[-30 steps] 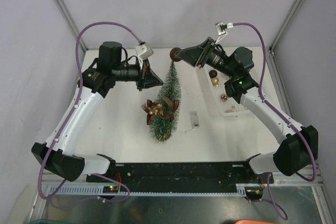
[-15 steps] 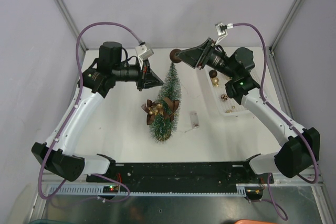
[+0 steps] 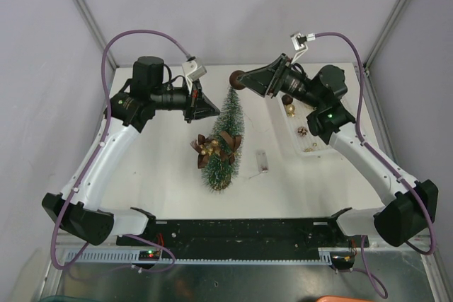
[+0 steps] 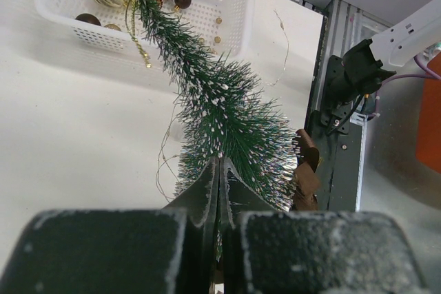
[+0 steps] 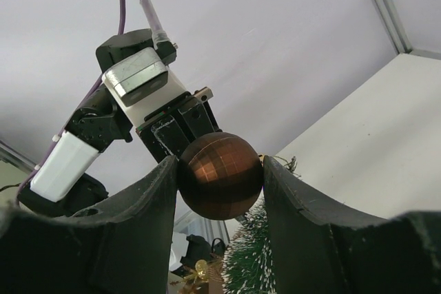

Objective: Decorate the small christmas tree

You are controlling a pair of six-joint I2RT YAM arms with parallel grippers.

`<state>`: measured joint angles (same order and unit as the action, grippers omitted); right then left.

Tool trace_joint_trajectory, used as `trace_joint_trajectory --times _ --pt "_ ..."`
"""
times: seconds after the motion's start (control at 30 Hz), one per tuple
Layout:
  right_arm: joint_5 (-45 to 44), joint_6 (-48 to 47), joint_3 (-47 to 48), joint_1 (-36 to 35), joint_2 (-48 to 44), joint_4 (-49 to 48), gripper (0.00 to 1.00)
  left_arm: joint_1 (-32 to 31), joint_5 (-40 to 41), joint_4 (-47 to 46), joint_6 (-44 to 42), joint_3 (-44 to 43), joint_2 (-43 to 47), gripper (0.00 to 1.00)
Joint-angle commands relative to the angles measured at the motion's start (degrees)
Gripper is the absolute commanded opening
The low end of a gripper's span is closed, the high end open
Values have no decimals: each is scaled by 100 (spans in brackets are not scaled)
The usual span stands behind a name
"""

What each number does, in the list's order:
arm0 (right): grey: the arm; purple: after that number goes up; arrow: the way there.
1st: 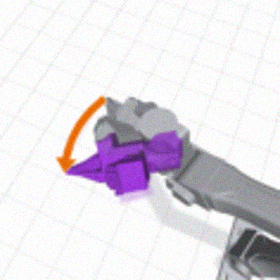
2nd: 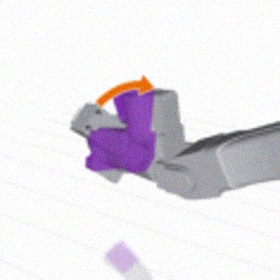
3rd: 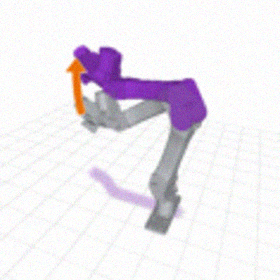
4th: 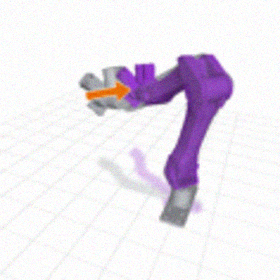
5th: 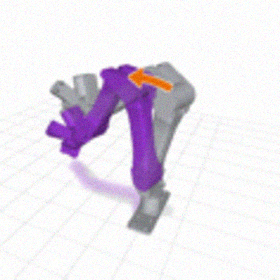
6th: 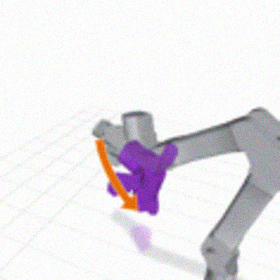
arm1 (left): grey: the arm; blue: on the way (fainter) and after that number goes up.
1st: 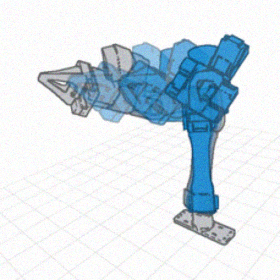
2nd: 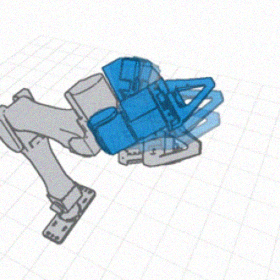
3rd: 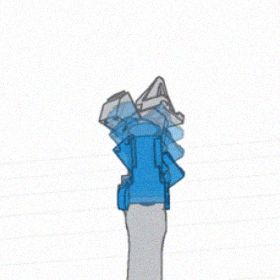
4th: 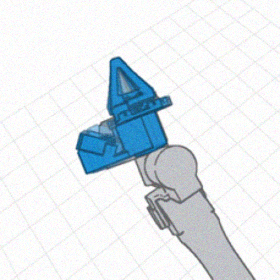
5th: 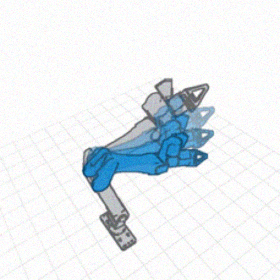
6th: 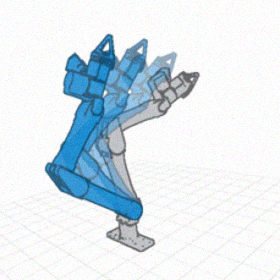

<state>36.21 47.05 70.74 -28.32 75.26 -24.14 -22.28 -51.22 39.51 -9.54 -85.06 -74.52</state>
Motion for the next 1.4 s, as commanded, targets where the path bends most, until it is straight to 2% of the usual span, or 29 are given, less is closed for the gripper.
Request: trace_joint_trajectory --times 0.0,0.77,1.17,1.37 --pt "118 -74 151 -69 -119 -68 28 -44 10 -159 -20 30 200 0" --pt "99 151 151 39 272 -356 26 -47 47 -154 -47 99 280 0" --pt "63 95 -206 36 -251 -169 26 -39 45 -156 -72 120 275 0" --pt "151 313 -391 54 -407 -401 27 -41 48 -155 -65 144 297 0"
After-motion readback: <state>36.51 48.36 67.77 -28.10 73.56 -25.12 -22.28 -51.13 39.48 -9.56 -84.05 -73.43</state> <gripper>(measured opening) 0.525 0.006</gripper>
